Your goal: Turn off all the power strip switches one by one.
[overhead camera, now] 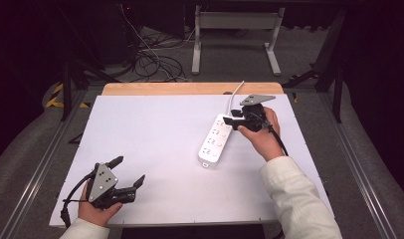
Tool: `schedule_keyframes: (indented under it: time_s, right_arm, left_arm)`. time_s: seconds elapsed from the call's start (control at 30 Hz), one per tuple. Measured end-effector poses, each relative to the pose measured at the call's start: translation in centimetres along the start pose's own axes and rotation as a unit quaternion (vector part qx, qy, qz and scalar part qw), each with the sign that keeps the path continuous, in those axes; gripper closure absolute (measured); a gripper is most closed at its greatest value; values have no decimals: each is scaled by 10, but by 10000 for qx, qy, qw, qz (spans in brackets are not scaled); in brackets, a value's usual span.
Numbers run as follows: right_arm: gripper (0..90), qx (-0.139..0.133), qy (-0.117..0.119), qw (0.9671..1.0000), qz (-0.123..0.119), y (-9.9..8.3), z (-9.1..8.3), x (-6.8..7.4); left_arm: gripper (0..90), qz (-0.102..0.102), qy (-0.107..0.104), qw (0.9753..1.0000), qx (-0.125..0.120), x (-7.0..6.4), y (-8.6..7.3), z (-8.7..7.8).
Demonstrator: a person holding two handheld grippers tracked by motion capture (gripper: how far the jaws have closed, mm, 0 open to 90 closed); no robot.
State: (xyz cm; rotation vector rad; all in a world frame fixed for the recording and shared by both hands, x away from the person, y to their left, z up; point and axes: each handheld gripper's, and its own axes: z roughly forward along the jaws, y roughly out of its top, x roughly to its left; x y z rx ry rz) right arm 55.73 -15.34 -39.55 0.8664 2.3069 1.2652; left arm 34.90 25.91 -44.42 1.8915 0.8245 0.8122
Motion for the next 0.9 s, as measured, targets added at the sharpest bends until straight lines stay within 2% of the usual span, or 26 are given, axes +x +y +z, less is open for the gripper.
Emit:
schedule_keyframes:
  time_s: [0.03,0.1,0.17,0.27,0.4,0.43,0.57,0.63,0.7,0.83,0.9]
  right_arm:
    - [435,-123,47,9999,-78,-2,-7,4]
    - [378,-306,108,9992,-225,-7,-20,13]
    - [315,-422,223,9988,-143,-15,-33,21]
    - [289,-572,254,9978,-218,-29,-50,30]
    - [245,-681,444,9966,-110,-55,-71,36]
    - [240,-696,452,9965,-78,-63,-75,37]
    - [227,-767,359,9963,116,-99,-88,39]
    - [219,-828,279,9959,233,-117,-93,38]
    - [189,-739,257,9964,319,-134,-97,37]
    - [197,-510,258,9974,431,-158,-96,39]
    - [193,-432,175,9984,322,-162,-97,39]
  left_arm:
    - [147,-62,-31,10000,-10,0,0,0]
    - [148,-62,-41,10000,-26,0,0,-1]
    - [147,-62,-61,10000,-9,-1,1,-1]
    - [144,-76,-86,9999,-19,-2,1,-1]
    - [139,-112,-114,9999,-40,-2,1,-1]
    - [137,-174,-145,9997,-45,-3,0,-1]
    - [127,-196,-186,9996,-35,-3,-2,-1]
    - [126,-82,-159,9998,-27,-4,-4,-3]
    - [126,-23,-123,9999,-67,-5,-5,-6]
    - [132,50,-17,10000,-27,-7,-9,-7]
    - [132,-3,-91,10000,-8,-6,-10,-7]
